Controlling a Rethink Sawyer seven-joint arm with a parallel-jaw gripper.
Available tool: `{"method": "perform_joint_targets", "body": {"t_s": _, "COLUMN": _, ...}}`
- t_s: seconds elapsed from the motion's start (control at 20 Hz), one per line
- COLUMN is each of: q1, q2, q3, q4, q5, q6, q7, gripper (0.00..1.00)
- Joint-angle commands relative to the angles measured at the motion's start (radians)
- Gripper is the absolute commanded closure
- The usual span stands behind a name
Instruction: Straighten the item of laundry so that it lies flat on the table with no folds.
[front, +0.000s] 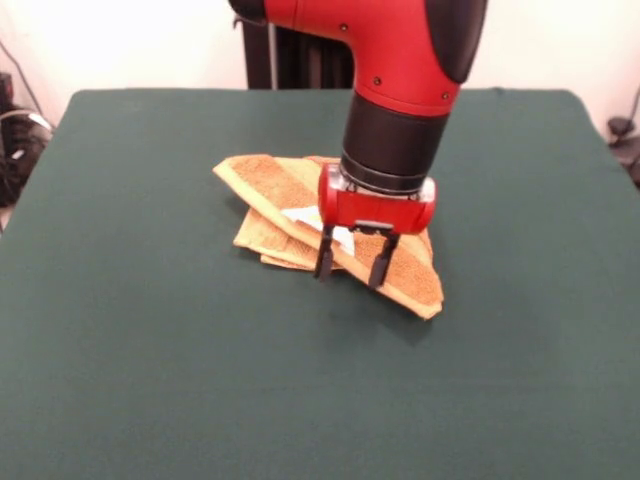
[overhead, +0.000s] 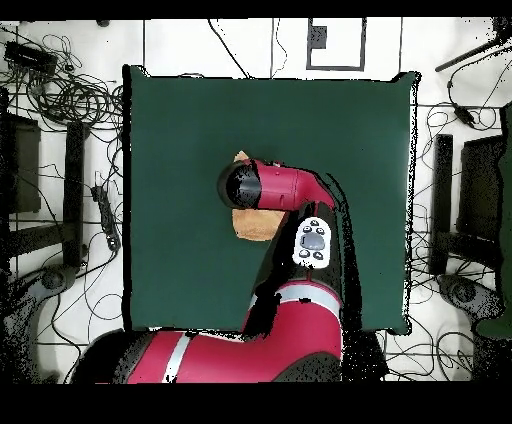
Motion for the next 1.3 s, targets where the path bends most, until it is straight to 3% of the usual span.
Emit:
{"method": "perform_joint_targets", "body": {"t_s": 0.05, "q1": 0.030, "q2": 0.033, "q3": 0.108, "q4": 0.079, "q5": 0.034, "q6": 0.159, "q7": 0.136, "gripper": 0.00}}
{"method": "perform_joint_targets", "body": {"t_s": 0.15, "q1": 0.059, "q2": 0.033, "q3": 0.075, "q4": 0.093, "q5": 0.045, "q6": 0.231, "q7": 0.171, "gripper": 0.00}}
{"method": "perform_joint_targets", "body": {"t_s": 0.35, "q1": -0.006, "q2": -0.012, "q3": 0.169, "q4": 0.265, "q5": 0.028, "q6": 0.008, "q7": 0.167, "gripper": 0.00}}
{"method": "perform_joint_targets", "body": {"t_s": 0.55, "q1": -0.031, "q2": -0.045, "q3": 0.207, "q4": 0.343, "q5": 0.028, "q6": -0.047, "q7": 0.180, "gripper": 0.00}}
{"method": "perform_joint_targets", "body": {"t_s": 1.3, "q1": 0.020, "q2": -0.088, "q3": 0.153, "q4": 0.456, "q5": -0.014, "q6": -0.249, "q7": 0.218, "gripper": 0.00}}
